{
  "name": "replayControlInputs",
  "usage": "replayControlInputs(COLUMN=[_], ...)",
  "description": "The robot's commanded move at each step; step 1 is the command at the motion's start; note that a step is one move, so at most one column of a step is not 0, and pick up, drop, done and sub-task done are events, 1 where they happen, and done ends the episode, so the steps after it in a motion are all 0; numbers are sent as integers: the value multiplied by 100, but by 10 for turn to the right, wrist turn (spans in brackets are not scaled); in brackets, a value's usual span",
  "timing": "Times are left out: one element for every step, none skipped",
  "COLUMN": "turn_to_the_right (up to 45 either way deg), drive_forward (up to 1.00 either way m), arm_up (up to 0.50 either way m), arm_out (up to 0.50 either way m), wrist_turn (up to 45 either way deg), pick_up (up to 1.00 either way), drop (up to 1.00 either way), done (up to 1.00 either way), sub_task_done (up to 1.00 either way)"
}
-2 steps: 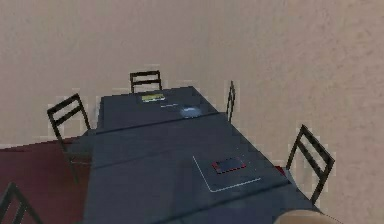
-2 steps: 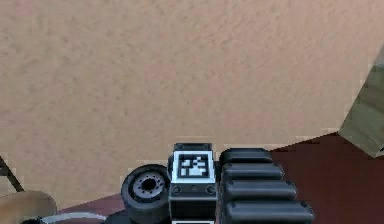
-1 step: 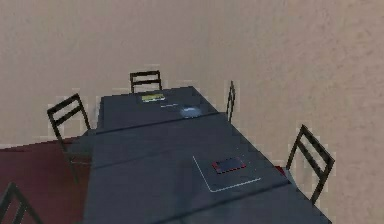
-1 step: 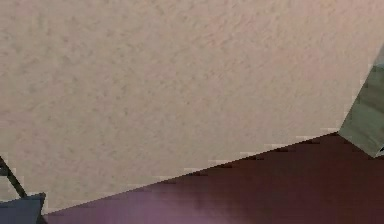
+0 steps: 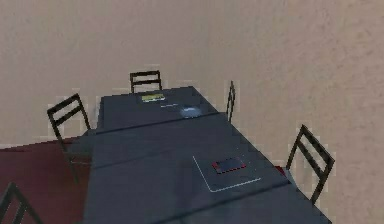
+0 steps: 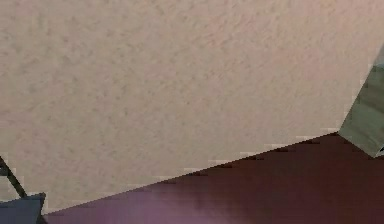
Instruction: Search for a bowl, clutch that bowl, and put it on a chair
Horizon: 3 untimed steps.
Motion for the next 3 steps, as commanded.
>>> replayControlInputs(turn_to_the_right=[0,0,0], drive_forward=[0,0,0], arm_up=[0,10,0], arm_out=[0,0,0], wrist_turn=[0,0,0], pick_up=[0,0,0], drop=[100,0,0], done=[0,0,100], sub_task_done=[0,0,0])
